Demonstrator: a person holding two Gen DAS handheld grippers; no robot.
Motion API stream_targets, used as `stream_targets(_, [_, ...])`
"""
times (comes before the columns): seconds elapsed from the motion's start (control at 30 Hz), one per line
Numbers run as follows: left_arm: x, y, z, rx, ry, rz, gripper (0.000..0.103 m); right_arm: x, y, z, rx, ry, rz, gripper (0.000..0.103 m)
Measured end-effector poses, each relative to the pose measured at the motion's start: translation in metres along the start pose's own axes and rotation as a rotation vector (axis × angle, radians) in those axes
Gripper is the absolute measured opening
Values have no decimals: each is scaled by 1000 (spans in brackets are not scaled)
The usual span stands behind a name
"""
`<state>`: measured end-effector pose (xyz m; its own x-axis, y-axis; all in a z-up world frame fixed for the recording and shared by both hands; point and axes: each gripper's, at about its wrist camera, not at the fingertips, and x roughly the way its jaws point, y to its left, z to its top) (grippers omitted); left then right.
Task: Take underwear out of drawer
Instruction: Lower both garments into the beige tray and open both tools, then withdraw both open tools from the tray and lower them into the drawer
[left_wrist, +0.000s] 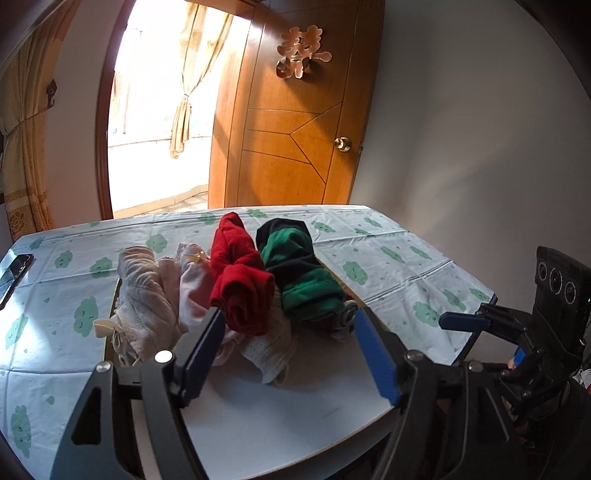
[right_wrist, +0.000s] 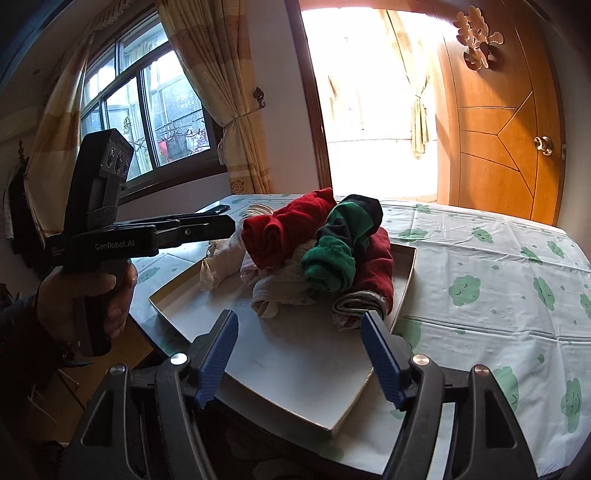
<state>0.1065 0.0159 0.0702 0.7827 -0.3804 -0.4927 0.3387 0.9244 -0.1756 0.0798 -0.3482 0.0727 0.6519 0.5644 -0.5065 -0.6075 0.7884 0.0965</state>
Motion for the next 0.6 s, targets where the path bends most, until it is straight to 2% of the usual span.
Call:
stream_targets(0.17, [-26,-7,-36,-16,12,-46,74,-33,16,-36,-14,20,19,72])
stream_targets(0.3, [-37,-12,-67,-4,40,-45,75,-49,23,-65,-27,61,21,72])
stream_targets(0.47, [-41,-16,-105,37,107,-20,75,-51,29,-96,-75,143,-21,72])
stream_targets(0.6, [-37,-18,-134,74,183,14,75,-37,33,-120,-123,252,-41,72])
